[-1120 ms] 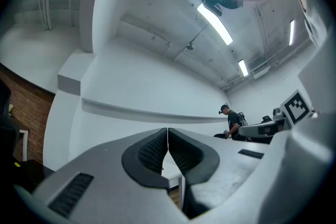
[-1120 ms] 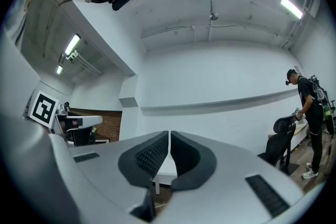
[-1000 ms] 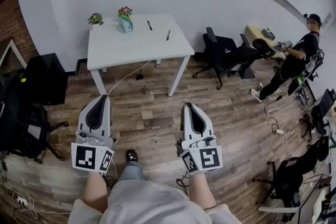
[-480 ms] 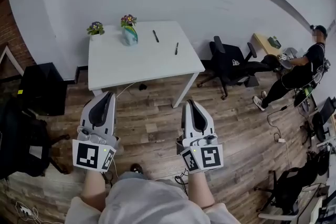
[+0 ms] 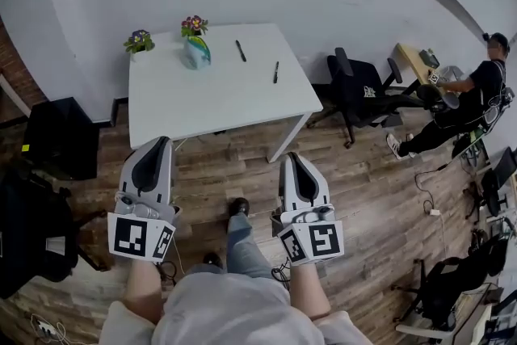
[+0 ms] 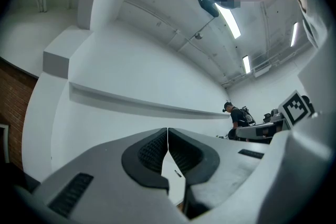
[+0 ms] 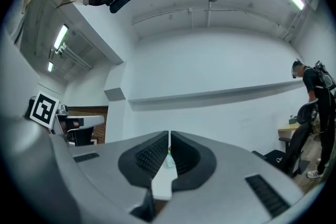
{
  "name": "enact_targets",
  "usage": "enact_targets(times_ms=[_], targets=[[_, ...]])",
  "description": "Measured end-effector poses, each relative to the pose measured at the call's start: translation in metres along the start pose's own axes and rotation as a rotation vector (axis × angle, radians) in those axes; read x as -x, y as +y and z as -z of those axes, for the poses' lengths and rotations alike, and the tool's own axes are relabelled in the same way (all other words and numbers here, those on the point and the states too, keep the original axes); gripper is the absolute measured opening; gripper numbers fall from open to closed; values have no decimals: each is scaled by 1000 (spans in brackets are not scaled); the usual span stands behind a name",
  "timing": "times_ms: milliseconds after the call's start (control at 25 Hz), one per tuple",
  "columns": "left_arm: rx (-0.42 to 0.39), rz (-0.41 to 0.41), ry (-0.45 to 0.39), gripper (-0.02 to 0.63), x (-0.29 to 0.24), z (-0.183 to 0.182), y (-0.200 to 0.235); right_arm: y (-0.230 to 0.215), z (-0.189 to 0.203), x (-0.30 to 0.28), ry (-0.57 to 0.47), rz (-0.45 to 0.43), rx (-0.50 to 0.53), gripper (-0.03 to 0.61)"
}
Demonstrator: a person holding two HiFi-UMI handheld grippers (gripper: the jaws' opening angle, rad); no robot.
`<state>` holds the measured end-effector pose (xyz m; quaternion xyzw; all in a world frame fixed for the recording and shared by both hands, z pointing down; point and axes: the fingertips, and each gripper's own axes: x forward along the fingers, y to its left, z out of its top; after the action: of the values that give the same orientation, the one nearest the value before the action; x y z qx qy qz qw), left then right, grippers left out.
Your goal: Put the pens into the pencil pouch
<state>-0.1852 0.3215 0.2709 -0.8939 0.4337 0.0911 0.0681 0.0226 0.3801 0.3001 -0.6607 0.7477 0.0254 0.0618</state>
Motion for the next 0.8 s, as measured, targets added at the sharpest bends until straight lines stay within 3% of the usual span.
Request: enact_targets(times_ms=[800], targets=[[-84, -136, -48, 26, -215, 23, 68, -116, -15, -238, -96, -153, -13, 32]])
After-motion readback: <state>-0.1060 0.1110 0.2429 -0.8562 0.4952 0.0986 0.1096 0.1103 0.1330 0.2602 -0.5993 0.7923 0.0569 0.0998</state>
